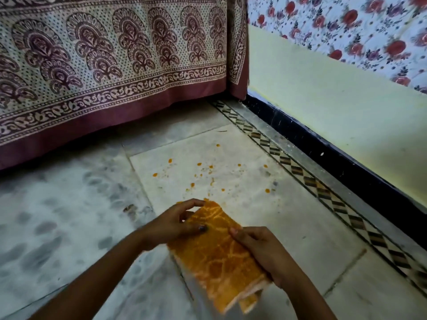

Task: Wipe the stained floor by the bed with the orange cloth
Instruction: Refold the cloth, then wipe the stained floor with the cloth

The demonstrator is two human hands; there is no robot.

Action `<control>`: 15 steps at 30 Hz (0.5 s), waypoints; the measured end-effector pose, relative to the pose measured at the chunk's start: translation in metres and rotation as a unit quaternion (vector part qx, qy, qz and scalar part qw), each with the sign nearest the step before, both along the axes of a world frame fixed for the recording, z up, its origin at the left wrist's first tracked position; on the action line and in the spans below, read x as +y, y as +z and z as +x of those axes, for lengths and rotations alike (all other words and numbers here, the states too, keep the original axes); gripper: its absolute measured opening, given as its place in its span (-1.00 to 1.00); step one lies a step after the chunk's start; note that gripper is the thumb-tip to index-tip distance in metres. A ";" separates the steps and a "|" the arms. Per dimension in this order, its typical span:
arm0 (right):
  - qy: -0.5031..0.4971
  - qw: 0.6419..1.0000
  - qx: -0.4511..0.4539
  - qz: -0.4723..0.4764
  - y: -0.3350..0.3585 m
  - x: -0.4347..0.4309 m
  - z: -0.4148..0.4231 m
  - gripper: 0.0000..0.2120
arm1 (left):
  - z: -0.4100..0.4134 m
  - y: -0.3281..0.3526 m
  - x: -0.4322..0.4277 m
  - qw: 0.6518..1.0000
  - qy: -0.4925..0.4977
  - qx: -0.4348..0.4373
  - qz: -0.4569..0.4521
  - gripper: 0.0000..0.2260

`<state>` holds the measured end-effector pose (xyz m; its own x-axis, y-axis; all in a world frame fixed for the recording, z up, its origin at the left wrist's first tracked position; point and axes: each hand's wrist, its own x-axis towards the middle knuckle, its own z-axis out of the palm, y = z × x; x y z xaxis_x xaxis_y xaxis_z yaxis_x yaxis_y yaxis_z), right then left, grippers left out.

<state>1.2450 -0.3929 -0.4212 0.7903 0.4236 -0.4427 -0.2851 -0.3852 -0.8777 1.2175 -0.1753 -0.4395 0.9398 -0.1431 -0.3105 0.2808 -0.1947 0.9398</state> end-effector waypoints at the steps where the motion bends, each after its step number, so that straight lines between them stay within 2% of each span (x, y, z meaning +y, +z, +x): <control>1: -0.028 0.997 -0.063 -0.024 -0.003 -0.001 0.002 -0.48 | -0.001 -0.015 -0.003 0.998 0.046 -0.027 0.037 -0.65; 3: -0.076 0.967 -0.219 -0.102 -0.007 -0.002 0.009 -0.50 | -0.007 -0.043 -0.005 0.972 0.168 -0.093 0.138 -0.75; 5: -0.068 0.931 -0.309 -0.184 -0.002 0.004 0.017 -0.68 | -0.015 -0.065 -0.003 0.913 0.257 -0.141 0.283 -0.80; 7: -0.007 0.912 -0.334 -0.239 0.002 0.017 0.027 -0.71 | -0.022 -0.083 0.002 0.866 0.276 -0.168 0.381 -0.77; 9: 0.014 0.876 -0.369 -0.311 -0.024 0.031 0.040 -0.62 | -0.028 -0.103 0.009 0.844 0.251 -0.162 0.446 -0.65; 11: 0.040 0.854 -0.318 -0.410 -0.057 0.051 0.048 -0.38 | -0.035 -0.122 0.013 0.832 0.237 -0.126 0.486 -0.55; 13: 0.062 0.834 -0.280 -0.472 -0.094 0.073 0.040 -0.39 | -0.040 -0.132 0.014 0.831 0.232 -0.108 0.495 -0.54; 15: 0.083 0.809 -0.339 -0.473 -0.112 0.079 0.024 -0.46 | -0.039 -0.134 0.013 0.830 0.226 -0.110 0.498 -0.55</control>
<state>1.2685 -0.3136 -0.5335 0.9544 0.2742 -0.1184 0.2631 -0.9594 -0.1012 1.1789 -0.1623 -0.5731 0.8771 0.4641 0.1237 0.3794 -0.8274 0.4141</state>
